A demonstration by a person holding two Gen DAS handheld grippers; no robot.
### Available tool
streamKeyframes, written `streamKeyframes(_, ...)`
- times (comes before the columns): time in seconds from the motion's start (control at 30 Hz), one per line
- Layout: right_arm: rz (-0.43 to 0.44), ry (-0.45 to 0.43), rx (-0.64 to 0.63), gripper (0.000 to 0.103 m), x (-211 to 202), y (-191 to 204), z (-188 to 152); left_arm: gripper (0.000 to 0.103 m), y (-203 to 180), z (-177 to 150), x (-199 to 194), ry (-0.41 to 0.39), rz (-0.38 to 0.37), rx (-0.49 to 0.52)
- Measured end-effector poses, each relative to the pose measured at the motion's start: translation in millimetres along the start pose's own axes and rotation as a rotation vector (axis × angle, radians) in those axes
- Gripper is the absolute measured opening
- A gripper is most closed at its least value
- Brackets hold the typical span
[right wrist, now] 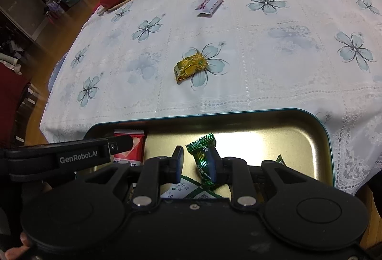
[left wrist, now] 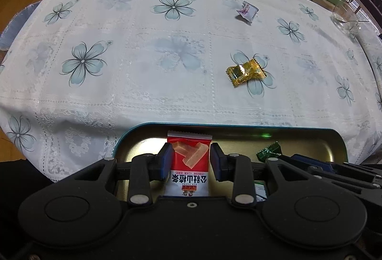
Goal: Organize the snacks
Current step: 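Open the right tool to drop the green candy while the left tool releases the red packet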
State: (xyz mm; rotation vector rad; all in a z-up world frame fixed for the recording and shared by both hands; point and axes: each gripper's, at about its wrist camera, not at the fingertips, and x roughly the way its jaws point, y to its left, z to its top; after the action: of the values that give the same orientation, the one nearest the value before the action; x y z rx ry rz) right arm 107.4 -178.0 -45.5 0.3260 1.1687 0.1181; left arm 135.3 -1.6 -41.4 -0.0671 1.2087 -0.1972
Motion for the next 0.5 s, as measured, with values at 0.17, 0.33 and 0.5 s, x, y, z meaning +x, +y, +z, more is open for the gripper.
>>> streamKeyframes(0.17,-0.012,-0.001,0.001,0.025,-0.1,-1.4,-0.8,0.043,1.4,-0.6,-2.3,-0.014,0.022,-0.001)
streamKeyframes(0.33,-0.027,-0.003,0.001,0.025,-1.1,-3.4,-2.9,0.043,0.9,-3.5,-5.1,-0.047,0.086,0.011)
streamKeyframes(0.5,-0.035,-0.02,0.014,0.026,-7.1,-8.0,-3.9,0.043,-1.0,-6.6,-10.5,-0.104,0.174,0.043)
